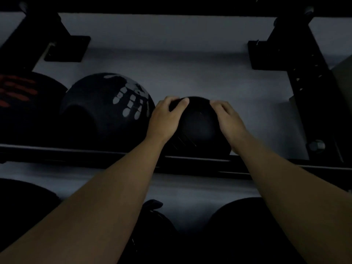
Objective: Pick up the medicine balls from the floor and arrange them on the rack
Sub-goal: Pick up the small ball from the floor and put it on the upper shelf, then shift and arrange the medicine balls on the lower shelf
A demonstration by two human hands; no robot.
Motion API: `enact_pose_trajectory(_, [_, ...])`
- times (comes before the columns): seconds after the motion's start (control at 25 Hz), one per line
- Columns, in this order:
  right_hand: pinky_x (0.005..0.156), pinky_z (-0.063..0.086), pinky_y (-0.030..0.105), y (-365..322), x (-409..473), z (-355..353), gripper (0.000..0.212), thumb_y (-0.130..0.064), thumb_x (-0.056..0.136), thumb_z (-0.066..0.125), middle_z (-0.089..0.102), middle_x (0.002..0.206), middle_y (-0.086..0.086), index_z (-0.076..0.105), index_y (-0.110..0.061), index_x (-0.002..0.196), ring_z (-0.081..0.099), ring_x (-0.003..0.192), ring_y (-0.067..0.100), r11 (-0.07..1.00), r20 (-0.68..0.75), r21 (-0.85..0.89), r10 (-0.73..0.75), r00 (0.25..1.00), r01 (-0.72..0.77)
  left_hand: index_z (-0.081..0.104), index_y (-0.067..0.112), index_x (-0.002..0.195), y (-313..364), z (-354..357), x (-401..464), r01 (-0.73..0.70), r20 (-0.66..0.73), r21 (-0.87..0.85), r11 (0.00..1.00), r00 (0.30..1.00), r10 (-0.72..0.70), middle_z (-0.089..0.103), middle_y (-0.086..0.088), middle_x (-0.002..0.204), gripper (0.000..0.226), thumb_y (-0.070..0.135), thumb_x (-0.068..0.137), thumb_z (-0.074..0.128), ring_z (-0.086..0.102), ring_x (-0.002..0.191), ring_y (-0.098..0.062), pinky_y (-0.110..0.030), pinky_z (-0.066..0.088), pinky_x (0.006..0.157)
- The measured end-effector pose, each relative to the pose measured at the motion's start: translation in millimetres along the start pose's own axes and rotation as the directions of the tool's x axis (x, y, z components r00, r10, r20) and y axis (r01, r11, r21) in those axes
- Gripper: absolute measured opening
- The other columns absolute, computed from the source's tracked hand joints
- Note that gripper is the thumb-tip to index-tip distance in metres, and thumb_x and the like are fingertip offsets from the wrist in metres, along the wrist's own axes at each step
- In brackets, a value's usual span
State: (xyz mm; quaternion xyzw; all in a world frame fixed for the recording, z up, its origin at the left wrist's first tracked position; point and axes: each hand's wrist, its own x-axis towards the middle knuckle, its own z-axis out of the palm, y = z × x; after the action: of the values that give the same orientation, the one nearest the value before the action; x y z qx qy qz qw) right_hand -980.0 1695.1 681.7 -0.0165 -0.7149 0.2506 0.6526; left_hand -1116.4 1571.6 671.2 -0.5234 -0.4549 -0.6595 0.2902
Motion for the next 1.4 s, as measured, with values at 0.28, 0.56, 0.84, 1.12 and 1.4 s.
enact_pose_trajectory(0.28, [0.097,0.034,0.024,-8,-12,-3,0.053,-0.059,0.105,0.04,0.061,0.144,0.005,0.062,-0.031,0.143,0.056,0.13,0.022,0.994,-0.01,-0.087,-0.064,0.998,0.063,0.058,0.022,0.153,9,-2,-9,-0.012,0.02,0.083,0.997,1.0,0.011,0.055,-0.004,0.158,0.062,0.061,0.106,0.046,0.05,0.148,-0.021,-0.039,0.038,0.124])
enact_pose_trajectory(0.56, [0.121,0.031,0.043,-12,-63,-22,0.06,-0.052,0.109,0.035,0.036,0.161,0.018,0.029,-0.033,0.166,0.038,0.148,0.039,0.955,0.109,-0.269,-0.101,0.989,0.127,0.02,0.027,0.172,27,-3,-63,0.04,0.05,0.243,0.969,0.997,-0.053,0.016,-0.005,0.182,0.07,0.056,0.111,0.038,0.012,0.167,-0.032,-0.05,0.015,0.133])
enact_pose_trajectory(0.84, [0.122,0.032,0.039,3,-132,-80,0.069,-0.027,0.1,0.065,0.043,0.157,0.016,0.037,-0.025,0.162,0.043,0.145,0.033,0.837,0.372,-0.478,-0.081,0.925,0.265,0.002,0.038,0.173,34,0,-146,0.021,0.193,0.44,0.898,0.974,-0.117,-0.014,-0.004,0.184,0.103,0.051,0.097,0.069,-0.007,0.169,-0.034,-0.051,0.001,0.134])
enact_pose_trajectory(1.12, [0.126,0.025,0.053,4,-200,-156,0.058,-0.057,0.101,0.05,0.027,0.173,0.002,0.047,-0.036,0.155,0.024,0.159,0.028,0.628,0.431,-0.725,0.094,0.897,0.283,0.015,0.035,0.173,40,18,-227,0.098,0.388,0.341,0.935,0.891,-0.236,-0.017,0.008,0.183,0.084,0.057,0.104,0.057,-0.017,0.169,-0.019,-0.047,0.003,0.134])
enact_pose_trajectory(1.4, [0.127,0.012,0.063,8,-276,-173,0.075,-0.076,0.097,0.034,0.022,0.175,0.003,0.024,-0.044,0.163,0.016,0.161,0.035,0.683,0.088,-0.715,0.305,0.948,-0.153,0.022,0.037,0.171,36,35,-284,0.576,0.468,0.066,0.815,0.703,-0.535,0.023,-0.003,0.179,0.089,0.078,0.096,0.047,0.034,0.161,-0.034,-0.053,0.035,0.127])
